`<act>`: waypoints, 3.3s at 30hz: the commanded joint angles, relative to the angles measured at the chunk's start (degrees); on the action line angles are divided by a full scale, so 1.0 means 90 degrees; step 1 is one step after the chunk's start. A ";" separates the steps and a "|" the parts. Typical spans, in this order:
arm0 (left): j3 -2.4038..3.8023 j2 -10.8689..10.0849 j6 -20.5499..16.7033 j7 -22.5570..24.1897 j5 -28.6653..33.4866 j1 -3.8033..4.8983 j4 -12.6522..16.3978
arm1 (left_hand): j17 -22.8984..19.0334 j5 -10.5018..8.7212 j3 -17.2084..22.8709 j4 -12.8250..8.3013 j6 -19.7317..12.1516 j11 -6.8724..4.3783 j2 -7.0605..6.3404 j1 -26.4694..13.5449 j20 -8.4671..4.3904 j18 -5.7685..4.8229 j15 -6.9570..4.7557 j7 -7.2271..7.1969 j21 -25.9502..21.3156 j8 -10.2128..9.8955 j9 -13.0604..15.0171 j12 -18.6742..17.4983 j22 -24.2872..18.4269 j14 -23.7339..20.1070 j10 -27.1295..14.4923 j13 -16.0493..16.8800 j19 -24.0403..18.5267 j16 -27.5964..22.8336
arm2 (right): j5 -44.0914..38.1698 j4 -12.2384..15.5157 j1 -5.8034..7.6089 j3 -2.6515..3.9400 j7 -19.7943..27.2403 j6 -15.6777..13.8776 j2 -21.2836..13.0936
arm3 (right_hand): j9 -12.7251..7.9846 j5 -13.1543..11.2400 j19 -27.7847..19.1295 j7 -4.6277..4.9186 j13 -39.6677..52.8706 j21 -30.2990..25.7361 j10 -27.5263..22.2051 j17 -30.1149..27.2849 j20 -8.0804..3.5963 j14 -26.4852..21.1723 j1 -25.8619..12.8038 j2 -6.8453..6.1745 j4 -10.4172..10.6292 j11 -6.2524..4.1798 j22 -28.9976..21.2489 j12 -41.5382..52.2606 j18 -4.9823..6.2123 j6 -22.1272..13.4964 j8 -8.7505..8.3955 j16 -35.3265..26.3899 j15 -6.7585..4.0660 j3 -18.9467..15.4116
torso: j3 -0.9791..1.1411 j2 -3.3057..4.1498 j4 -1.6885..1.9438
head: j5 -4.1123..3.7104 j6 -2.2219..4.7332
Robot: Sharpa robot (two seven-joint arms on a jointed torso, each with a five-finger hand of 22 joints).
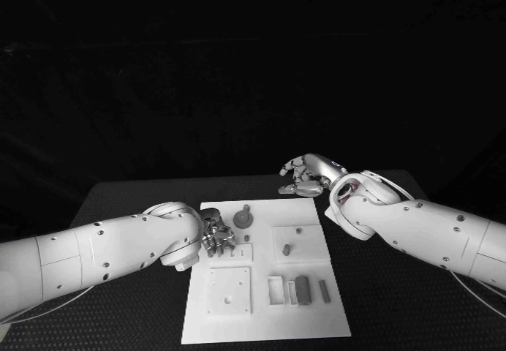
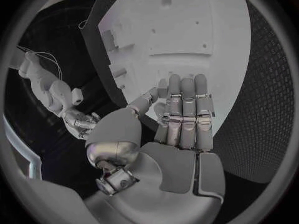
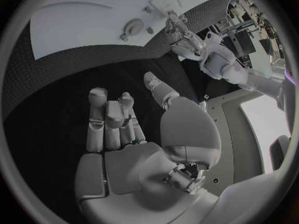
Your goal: Assemble the parts on the task board
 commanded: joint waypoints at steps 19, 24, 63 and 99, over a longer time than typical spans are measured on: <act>0.0005 0.0107 0.0101 -0.0048 -0.0789 -0.0116 -0.0072 | -0.0009 -0.0027 0.0036 0.0027 0.0576 -0.0047 0.0057 -0.0155 -0.0027 0.0003 -0.0039 -0.0501 0.0073 0.0070 0.0048 0.0076 0.0054 0.0013 0.0060 0.0032 0.0094 0.0091 | 0.0020 0.0041 0.0003 0.0004 0.0019 0.0096 -0.0013 | -0.0015 -0.0008 0.0010 0.0136 -0.0021 -0.0037 -0.0008 0.0004 0.0000 -0.0032 0.0009 0.0063 -0.0007 -0.0007 0.0068 0.0041 0.0358 -0.0080 0.0029 0.0019 0.0002 -0.0068 | 0.0007 0.0001 0.0000 | -0.0013 -0.0058; 0.0005 0.0128 0.0104 -0.0048 -0.0854 -0.0141 -0.0098 | -0.0012 -0.0030 0.0049 0.0028 0.0590 -0.0054 0.0052 -0.0190 -0.0033 0.0006 -0.0045 -0.0510 0.0081 0.0079 0.0060 0.0089 0.0074 0.0020 0.0072 0.0040 0.0107 0.0113 | 0.0020 0.0044 0.0003 0.0004 0.0016 0.0102 -0.0014 | -0.0016 -0.0008 0.0010 0.0136 -0.0024 -0.0038 -0.0009 0.0003 0.0000 -0.0033 0.0010 0.0063 -0.0007 -0.0007 0.0068 0.0042 0.0358 -0.0081 0.0029 0.0019 0.0002 -0.0072 | 0.0007 0.0000 0.0000 | -0.0015 -0.0058; 0.0006 0.0232 0.0123 -0.0061 -0.1143 -0.0279 -0.0102 | -0.0015 0.0116 0.0122 0.0023 0.0721 -0.0127 0.0075 -0.0405 -0.0090 0.0024 -0.0106 -0.0589 0.0163 0.0186 0.0166 0.0216 0.0244 0.0112 0.0193 0.0123 0.0222 0.0320 | 0.0020 0.0051 0.0003 0.0004 0.0000 0.0157 -0.0017 | -0.0028 -0.0008 0.0006 0.0137 -0.0045 -0.0051 -0.0011 -0.0001 0.0006 -0.0040 0.0007 0.0068 0.0008 -0.0005 0.0070 0.0045 0.0358 -0.0084 0.0029 0.0017 0.0003 -0.0100 | 0.0010 -0.0005 0.0002 | -0.0018 -0.0073; 0.0009 0.0069 -0.0522 0.0193 -0.1132 -0.0310 0.0015 | -0.0027 0.0160 0.0178 0.0018 0.0751 -0.0151 -0.0005 -0.0400 -0.0116 0.0030 -0.0131 -0.0615 0.0198 0.0238 0.0211 0.0271 0.0334 0.0128 0.0220 0.0160 0.0253 0.0410 | 0.0041 0.0052 0.0003 0.0004 0.0004 0.0160 -0.0045 | -0.0039 -0.0008 0.0005 0.0138 -0.0064 -0.0063 -0.0015 -0.0005 0.0012 -0.0045 -0.0010 0.0072 0.0040 -0.0005 0.0072 0.0051 0.0358 -0.0082 0.0031 0.0016 0.0004 -0.0124 | 0.0000 -0.0004 0.0007 | -0.0013 -0.0035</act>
